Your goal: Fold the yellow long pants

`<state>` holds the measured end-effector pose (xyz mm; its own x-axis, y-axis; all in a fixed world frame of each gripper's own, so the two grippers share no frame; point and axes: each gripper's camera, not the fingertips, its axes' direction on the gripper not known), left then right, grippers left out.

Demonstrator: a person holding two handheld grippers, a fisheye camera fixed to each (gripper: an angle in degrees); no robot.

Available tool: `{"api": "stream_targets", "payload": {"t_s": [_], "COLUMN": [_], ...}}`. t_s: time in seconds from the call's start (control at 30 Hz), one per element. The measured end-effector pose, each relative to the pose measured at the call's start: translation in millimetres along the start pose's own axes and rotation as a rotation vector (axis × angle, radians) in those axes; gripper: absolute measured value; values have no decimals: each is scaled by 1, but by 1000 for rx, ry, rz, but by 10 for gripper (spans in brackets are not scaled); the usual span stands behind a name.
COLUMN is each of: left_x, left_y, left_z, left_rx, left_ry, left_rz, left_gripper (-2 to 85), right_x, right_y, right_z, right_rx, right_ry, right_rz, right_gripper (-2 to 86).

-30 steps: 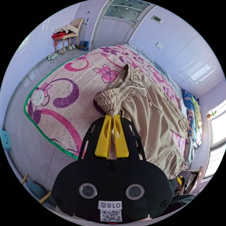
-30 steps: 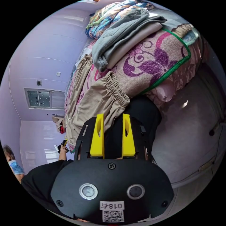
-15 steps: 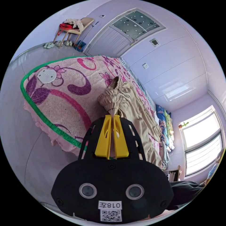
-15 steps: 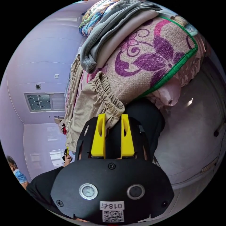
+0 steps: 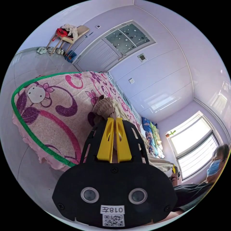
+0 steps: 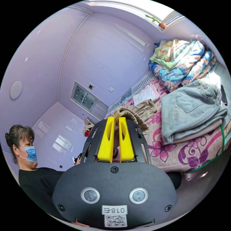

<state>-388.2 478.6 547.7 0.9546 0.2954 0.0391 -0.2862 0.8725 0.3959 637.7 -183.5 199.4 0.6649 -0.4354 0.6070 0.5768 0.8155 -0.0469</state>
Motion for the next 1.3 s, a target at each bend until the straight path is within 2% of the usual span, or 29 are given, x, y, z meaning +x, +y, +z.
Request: {"api": "stream_targets", "payload": {"t_s": [0.1,0.37,0.6,0.73,0.8,0.9,1.0,1.07,1.13,1.2,1.3], "left_x": [-12,-41,1,-14,-22,3,56,101,156,231,310], "left_y": [10,20,-10,-6,1,7,8,5,-3,-11,-7], "left_z": [-7,-9,-27,-19,-14,-31,-61,-63,-37,32,138], "left_rx": [-9,-125,-145,-167,-162,-59,51,58,-20,-211,-421], "left_ry": [19,-27,-38,-51,-35,-45,-185,-231,-185,-107,3], "left_rz": [-5,-34,91,-9,-95,-83,9,120,278,478,663], "left_gripper": [-9,-9,-9,-4,13,18,10,1,-6,-9,-10], "right_x": [5,120,105,104,104,94,70,39,2,-36,-94], "right_y": [-2,94,105,107,106,99,88,74,59,46,37], "right_z": [-10,27,19,30,32,26,8,-7,0,29,109], "right_rx": [-12,-331,-374,-521,-520,-504,-482,-417,-417,-475,-623], "right_ry": [61,266,234,266,240,234,304,362,367,343,224], "right_rz": [-3,367,417,465,496,515,468,374,189,2,-263], "right_gripper": [23,25,31,42,50,66,74,70,66,66,69]}}
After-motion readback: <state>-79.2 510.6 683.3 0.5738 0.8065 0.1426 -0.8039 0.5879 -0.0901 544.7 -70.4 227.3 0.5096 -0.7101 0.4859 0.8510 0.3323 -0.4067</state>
